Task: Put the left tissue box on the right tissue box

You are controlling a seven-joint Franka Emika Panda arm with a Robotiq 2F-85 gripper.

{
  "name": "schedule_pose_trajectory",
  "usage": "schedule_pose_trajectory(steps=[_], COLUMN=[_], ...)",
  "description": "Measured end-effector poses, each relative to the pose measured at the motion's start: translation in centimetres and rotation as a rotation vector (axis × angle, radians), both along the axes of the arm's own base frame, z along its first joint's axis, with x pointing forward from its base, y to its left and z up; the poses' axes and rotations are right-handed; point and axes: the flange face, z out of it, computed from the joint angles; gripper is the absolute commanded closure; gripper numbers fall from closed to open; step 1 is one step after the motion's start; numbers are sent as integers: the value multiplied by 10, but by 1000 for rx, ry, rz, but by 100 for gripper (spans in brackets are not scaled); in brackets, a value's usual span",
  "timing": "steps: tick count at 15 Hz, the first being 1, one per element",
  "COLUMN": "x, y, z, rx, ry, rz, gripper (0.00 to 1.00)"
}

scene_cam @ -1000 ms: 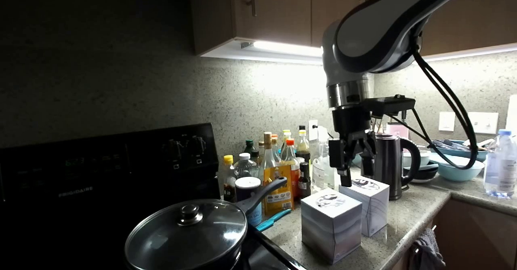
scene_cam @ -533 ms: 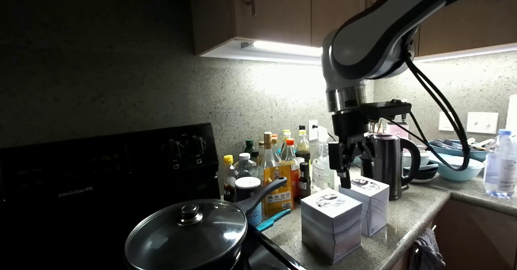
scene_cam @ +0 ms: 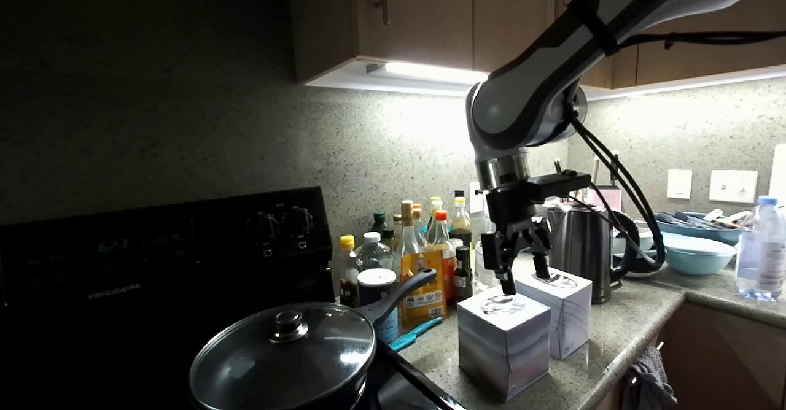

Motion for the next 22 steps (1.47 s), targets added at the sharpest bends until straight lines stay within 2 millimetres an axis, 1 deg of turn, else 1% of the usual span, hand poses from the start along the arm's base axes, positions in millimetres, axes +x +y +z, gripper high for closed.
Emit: schedule_pose_trajectory(steps=[7, 9, 11, 14, 15, 16, 17, 19, 20, 22], x=[1, 4, 13, 33, 39, 45, 51, 61, 65, 71], y=[0, -4, -14, -33, -37, -40, -42, -45, -45, -45], z=[-1, -9, -20, -37, -41, -44, -47, -54, -56, -59], rx=[0, 0, -1, -5, -6, -8, -9, -10, -11, -12], ry=[3, 16, 33, 51, 53, 54, 55, 59, 60, 61], rz=[1, -8, -28, -63, -71, -76, -80, -83, -83, -83], gripper=[0, 0, 0, 0, 2, 11, 27, 39, 47, 58])
